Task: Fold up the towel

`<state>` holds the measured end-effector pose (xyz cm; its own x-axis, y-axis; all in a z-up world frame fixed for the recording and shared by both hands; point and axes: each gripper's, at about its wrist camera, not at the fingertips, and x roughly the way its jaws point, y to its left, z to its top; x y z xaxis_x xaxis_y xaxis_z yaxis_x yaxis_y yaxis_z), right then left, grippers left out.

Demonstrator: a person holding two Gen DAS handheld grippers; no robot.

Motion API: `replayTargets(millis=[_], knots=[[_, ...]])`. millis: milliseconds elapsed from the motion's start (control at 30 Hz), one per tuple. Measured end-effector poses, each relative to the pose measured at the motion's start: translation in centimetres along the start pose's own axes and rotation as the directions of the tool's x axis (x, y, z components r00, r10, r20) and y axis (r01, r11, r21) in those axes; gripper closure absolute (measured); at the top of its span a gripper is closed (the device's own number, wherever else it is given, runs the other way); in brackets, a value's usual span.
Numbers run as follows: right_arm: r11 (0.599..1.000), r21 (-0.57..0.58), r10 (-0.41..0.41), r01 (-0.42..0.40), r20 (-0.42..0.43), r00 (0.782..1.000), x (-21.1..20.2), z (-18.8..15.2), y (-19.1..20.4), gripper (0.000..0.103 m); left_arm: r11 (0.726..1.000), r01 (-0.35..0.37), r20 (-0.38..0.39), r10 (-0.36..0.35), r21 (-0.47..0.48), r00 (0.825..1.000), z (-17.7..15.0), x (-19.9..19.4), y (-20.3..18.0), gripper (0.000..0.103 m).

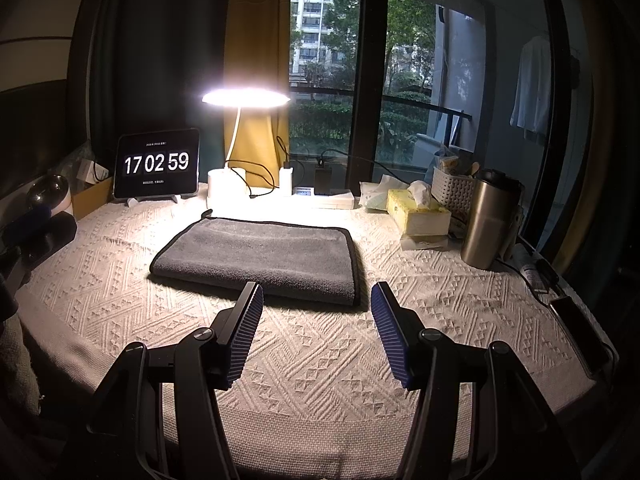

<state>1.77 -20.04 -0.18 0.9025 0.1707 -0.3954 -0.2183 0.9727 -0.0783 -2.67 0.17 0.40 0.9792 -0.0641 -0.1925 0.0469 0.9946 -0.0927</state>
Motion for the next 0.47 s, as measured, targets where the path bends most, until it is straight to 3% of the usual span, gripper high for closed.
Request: replayTargets(millis=[467], knots=[[1.000, 0.007, 0.008, -0.008, -0.011, 1.000, 0.35, -0.31, 0.21, 0.044, 1.000, 0.007, 0.000, -0.007, -0.004, 1.000, -0.33, -0.09, 0.11, 0.008]])
